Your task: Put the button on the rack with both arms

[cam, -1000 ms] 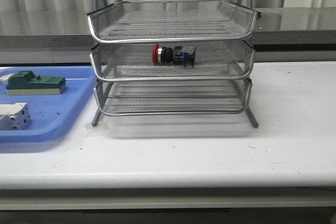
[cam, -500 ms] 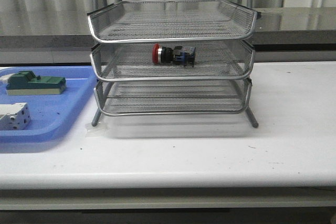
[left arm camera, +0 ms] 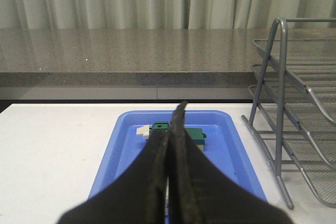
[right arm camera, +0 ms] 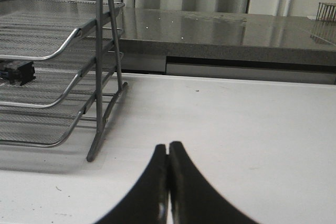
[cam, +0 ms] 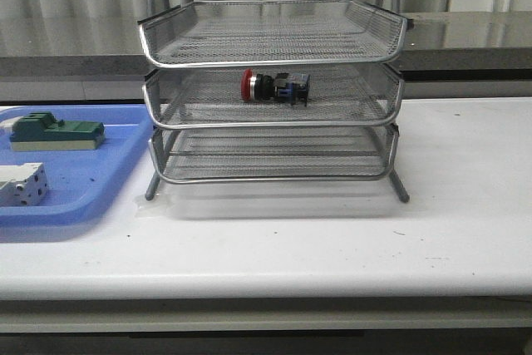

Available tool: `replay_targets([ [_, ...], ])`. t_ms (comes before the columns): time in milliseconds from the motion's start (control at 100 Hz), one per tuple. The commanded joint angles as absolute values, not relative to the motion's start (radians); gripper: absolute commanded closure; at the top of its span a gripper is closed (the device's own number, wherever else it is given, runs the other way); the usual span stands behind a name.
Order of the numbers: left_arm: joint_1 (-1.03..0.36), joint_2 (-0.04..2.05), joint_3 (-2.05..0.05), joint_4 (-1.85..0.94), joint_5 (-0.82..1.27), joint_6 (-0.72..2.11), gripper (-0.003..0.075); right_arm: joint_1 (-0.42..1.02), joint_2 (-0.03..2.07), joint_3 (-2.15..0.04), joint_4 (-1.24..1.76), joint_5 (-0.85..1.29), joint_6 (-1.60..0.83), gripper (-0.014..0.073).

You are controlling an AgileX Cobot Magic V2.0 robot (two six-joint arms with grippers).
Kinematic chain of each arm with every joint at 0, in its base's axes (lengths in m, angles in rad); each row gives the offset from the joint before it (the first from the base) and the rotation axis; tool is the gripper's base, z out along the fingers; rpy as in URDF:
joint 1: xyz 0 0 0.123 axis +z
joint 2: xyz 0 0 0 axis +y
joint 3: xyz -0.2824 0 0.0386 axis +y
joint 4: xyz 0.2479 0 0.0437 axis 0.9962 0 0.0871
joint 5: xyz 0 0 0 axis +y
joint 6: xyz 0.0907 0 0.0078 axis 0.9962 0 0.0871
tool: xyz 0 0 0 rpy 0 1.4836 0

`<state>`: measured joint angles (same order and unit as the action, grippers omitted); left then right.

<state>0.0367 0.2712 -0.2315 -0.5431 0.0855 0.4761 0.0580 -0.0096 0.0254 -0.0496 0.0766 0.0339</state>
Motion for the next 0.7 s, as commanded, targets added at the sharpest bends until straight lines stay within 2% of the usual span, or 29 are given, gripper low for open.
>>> replay_targets([
  [0, 0.038, 0.279, -0.261, -0.493, 0.023, 0.47, 0.0741, 0.054, -0.023, 0.028, -0.062, -0.009, 0.034, 0.0655],
  [90, 0.03, 0.278, -0.261, -0.333, 0.05, 0.395, 0.0741, 0.054, -0.023, 0.028, -0.062, -0.009, 0.034, 0.0655],
  [280, 0.004, 0.256, -0.228, 0.023, 0.032, 0.0, 0.0741, 0.054, -0.023, 0.028, -0.062, -0.009, 0.034, 0.0655],
  [690, -0.012, 0.047, 0.022, 0.03, -0.101, -0.028, 0.0741, 0.054, -0.023, 0.028, -0.062, -0.009, 0.034, 0.0655],
])
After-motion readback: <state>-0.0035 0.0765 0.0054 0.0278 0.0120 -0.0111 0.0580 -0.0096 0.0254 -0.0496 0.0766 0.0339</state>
